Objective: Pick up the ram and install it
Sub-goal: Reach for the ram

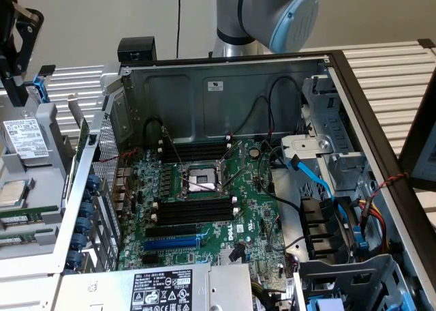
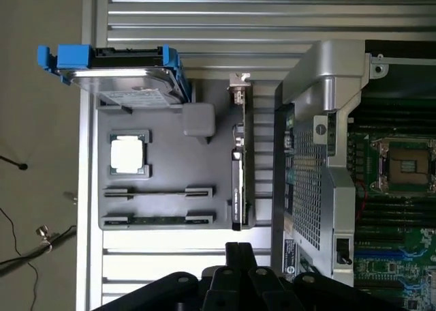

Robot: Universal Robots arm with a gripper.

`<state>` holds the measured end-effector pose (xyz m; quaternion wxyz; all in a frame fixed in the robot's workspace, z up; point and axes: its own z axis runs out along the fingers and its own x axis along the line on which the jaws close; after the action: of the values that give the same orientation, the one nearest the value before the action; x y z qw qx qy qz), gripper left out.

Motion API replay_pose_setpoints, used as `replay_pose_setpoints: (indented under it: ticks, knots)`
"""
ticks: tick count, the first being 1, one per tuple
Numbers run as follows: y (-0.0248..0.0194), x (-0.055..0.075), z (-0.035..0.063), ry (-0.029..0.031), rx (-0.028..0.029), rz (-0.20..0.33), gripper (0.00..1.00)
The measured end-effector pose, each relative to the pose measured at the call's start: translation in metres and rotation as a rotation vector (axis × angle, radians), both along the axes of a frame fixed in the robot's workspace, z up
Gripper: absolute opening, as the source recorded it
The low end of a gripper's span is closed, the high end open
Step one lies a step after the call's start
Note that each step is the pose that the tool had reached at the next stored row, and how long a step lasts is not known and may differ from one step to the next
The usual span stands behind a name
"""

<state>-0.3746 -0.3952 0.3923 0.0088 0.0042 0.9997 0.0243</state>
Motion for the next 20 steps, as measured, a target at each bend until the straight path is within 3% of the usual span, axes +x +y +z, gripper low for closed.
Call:
replay_pose_setpoints:
  ticks: [10,14,17,20]
  knots:
    - [0.0052,-0.021,-0.0013,-0.0001,-0.0003,0.016,0.11]
    - [0.0088,-0.027,-0.0017,0.0,-0.0065,0.021,0.11]
    - [0.0099,-0.028,-0.0019,-0.0001,-0.0077,0.023,0.11]
    - [0.0156,-0.03,-0.0021,0.0,-0.0128,0.025,0.11]
